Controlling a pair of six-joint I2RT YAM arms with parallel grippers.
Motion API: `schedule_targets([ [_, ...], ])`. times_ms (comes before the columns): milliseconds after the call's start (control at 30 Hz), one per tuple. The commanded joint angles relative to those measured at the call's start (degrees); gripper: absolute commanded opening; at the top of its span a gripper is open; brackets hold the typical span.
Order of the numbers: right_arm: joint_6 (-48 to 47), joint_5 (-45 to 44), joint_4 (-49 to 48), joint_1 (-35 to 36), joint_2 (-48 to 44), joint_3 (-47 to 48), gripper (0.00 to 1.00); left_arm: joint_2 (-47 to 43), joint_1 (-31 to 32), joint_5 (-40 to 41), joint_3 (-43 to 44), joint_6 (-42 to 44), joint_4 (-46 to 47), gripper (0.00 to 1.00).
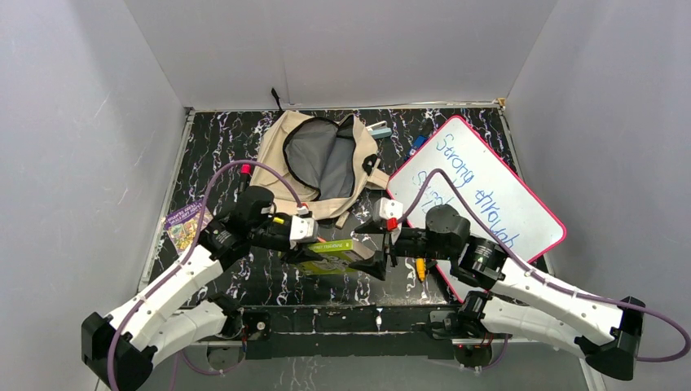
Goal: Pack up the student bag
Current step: Pick up the book from the center of the board.
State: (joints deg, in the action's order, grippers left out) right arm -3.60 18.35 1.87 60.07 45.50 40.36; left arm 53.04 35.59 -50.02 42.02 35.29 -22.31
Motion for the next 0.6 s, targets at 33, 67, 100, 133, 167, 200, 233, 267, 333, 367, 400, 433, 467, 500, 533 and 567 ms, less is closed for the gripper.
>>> schedule_targets([
  [33, -0.3, 2.5, -0.5, 0.0, -1.5, -1.2, 0.88, -2.7, 0.2, -3.5, 2.4, -3.6, 2.8, 0.0],
  [67, -0.8, 2.8, -0.7, 0.0, -1.5, -1.3, 0.88, -2.8, 0.2, -3.5, 2.6, -3.8, 2.7, 0.0],
  [100, -1.2, 2.8, -0.8, 0.0, -1.4, -1.4, 0.88, -2.9, 0.2, -3.5, 2.9, -3.9, 2.8, 0.0],
  [133, -1.7, 2.8, -1.1, 0.0, -1.2, -1.6, 0.88, -2.9, 0.2, -3.6, 3.2, -3.9, 2.8, 0.0],
  [167, -2.2, 2.6, -1.3, 0.0, -0.9, -1.7, 0.87, -3.0, 0.2, -3.7, 3.6, -4.0, 2.8, 0.0],
  [200, -2.8, 2.4, -1.3, 0.0, -0.4, -1.7, 0.86, -3.0, 0.2, -3.8, 3.9, -4.0, 2.8, 0.0],
  [233, -3.5, 2.4, -0.9, 0.0, 0.0, -1.6, 0.86, -3.0, 0.2, -3.9, 4.2, -4.0, 2.8, 0.0],
  [267, -4.0, 2.5, -0.4, 0.0, 0.5, -1.4, 0.84, -3.0, 0.2, -3.9, 4.6, -4.1, 2.8, 0.0],
  [333, -5.2, 2.6, 0.9, 0.0, 1.3, -1.0, 0.82, -3.0, 0.2, -4.2, 5.6, -4.1, 2.8, 0.0],
  [367, -5.7, 2.4, 1.6, 0.0, 1.6, -0.8, 0.8, -3.0, 0.2, -4.4, 5.9, -4.1, 2.7, 0.0],
  [400, -6.0, 2.2, 1.9, 0.0, 1.8, -0.8, 0.78, -2.9, 0.2, -4.5, 6.2, -4.2, 2.6, 0.0],
  [433, -6.2, 2.2, 1.9, 0.0, 1.9, -0.8, 0.76, -2.9, 0.2, -4.8, 6.5, -4.1, 2.5, 0.0],
  [467, -6.4, 2.2, 1.9, 0.0, 2.0, -1.0, 0.73, -2.9, 0.2, -5.4, 6.9, -3.9, 2.4, 0.0],
  [500, -6.5, 2.3, 1.8, 0.0, 2.1, -1.0, 0.69, -2.9, 0.2, -6.0, 7.1, -3.8, 2.3, 0.0],
  [533, -6.6, 2.1, 1.5, 0.0, 2.1, -1.1, 0.65, -2.9, 0.2, -6.6, 7.2, -3.7, 2.3, 0.0],
  [567, -6.6, 1.9, 1.2, 0.0, 2.1, -1.2, 0.6, -2.9, 0.2, -7.0, 7.3, -3.6, 2.3, 0.0],
])
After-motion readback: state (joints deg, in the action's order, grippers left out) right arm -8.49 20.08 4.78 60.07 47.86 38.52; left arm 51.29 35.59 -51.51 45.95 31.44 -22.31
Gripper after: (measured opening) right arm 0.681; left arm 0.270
